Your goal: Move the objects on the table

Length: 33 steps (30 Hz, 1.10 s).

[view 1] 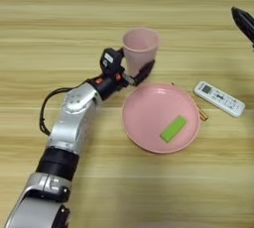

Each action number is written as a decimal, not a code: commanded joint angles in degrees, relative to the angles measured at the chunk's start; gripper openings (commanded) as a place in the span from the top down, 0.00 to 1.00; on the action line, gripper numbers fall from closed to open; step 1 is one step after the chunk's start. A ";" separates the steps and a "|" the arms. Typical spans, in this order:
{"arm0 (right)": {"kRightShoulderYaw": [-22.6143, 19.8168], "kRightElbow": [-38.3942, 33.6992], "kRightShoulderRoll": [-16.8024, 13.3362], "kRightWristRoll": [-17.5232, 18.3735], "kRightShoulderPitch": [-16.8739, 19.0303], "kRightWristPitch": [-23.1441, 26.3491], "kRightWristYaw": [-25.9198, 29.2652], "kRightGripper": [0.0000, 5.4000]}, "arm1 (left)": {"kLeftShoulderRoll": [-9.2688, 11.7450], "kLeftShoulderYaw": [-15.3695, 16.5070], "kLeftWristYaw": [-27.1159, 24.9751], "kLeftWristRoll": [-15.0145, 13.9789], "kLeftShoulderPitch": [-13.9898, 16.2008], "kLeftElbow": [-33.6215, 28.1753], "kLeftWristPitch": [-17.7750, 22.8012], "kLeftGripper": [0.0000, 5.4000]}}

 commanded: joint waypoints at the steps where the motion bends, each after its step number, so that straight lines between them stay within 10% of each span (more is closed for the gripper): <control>1: 1.23 3.16 1.81 -2.79 -1.75 -2.76 -2.06 0.00 | -1.32 0.40 7.53 5.24 -3.10 8.10 -2.71 0.24; 16: 3.38 6.12 4.03 -5.50 -1.27 -5.99 -2.10 0.00 | -2.38 4.81 17.93 7.10 -7.07 27.16 -4.28 0.24; 33: 3.03 6.47 4.02 -5.57 -1.45 -6.43 -1.92 0.00 | -2.61 4.47 18.12 8.77 -6.75 30.87 -8.29 0.24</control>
